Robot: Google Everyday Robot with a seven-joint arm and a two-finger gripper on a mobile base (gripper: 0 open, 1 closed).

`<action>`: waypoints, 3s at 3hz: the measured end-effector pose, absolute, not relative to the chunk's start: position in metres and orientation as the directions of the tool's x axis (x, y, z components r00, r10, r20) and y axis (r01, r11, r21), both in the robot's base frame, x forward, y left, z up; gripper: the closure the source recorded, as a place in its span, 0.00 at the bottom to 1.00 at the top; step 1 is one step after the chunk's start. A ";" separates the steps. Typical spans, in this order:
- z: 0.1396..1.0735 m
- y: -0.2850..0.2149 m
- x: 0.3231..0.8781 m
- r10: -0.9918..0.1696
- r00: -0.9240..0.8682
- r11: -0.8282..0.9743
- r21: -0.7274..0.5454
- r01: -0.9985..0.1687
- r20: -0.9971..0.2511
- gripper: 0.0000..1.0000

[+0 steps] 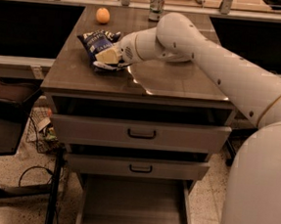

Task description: Place blue chip bag into bottom drawer

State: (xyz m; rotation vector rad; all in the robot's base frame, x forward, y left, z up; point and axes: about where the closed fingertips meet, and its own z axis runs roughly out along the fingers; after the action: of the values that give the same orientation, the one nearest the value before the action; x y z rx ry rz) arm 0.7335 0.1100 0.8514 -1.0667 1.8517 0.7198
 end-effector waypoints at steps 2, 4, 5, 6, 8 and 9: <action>0.854 0.110 0.733 -0.387 -0.267 0.468 0.061 -0.882 -0.883 1.00; 0.855 0.110 0.733 -0.387 -0.267 0.468 0.061 -0.881 -0.883 1.00; 0.904 0.072 0.706 -0.371 -0.209 0.521 -0.017 -0.853 -0.905 1.00; 0.942 0.044 0.679 -0.364 -0.162 0.560 -0.077 -0.825 -0.917 1.00; 0.967 0.006 0.611 -0.394 -0.130 0.554 -0.122 -0.824 -0.910 1.00; 0.940 -0.017 0.565 -0.397 -0.186 0.525 -0.056 -0.849 -0.899 1.00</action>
Offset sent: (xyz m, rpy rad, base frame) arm 0.0000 0.0001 0.0012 0.0000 0.0001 0.0001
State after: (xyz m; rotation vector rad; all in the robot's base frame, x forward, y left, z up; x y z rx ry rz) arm 0.5653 -0.0175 0.9401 -1.0398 1.7902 0.5811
